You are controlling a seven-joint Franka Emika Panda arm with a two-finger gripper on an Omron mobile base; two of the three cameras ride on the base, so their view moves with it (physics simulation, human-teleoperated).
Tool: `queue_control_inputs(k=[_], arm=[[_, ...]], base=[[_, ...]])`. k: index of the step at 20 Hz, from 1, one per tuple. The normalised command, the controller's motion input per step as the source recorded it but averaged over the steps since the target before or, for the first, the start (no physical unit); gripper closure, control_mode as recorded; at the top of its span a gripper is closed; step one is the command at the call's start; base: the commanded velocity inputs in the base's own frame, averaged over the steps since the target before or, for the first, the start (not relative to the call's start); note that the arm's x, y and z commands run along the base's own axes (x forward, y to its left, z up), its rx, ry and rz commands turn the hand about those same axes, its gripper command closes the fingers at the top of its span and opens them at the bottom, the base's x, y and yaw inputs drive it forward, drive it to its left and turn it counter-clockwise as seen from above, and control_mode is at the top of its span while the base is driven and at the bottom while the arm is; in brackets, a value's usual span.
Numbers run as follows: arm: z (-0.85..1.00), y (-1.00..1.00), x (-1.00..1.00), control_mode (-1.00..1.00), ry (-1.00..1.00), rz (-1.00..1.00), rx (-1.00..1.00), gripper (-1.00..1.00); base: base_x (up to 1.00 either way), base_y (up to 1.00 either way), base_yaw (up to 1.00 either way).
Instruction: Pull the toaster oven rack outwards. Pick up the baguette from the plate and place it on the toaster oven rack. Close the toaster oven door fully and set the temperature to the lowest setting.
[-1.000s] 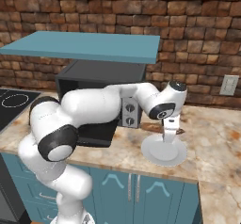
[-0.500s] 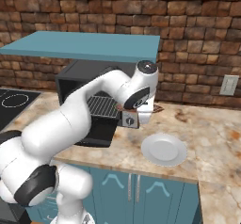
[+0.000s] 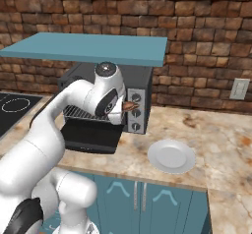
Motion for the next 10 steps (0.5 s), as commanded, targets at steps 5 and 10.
queue_control_inputs(k=[5,10], arm=[[0.00,0.77,0.05,-1.00,-0.06,-0.07,0.00,1.00],[0.00,0.66,0.21,-1.00,-0.01,-0.10,0.05,1.00]], base=[[0.00,0.00,0.00],[0.00,0.00,0.00]])
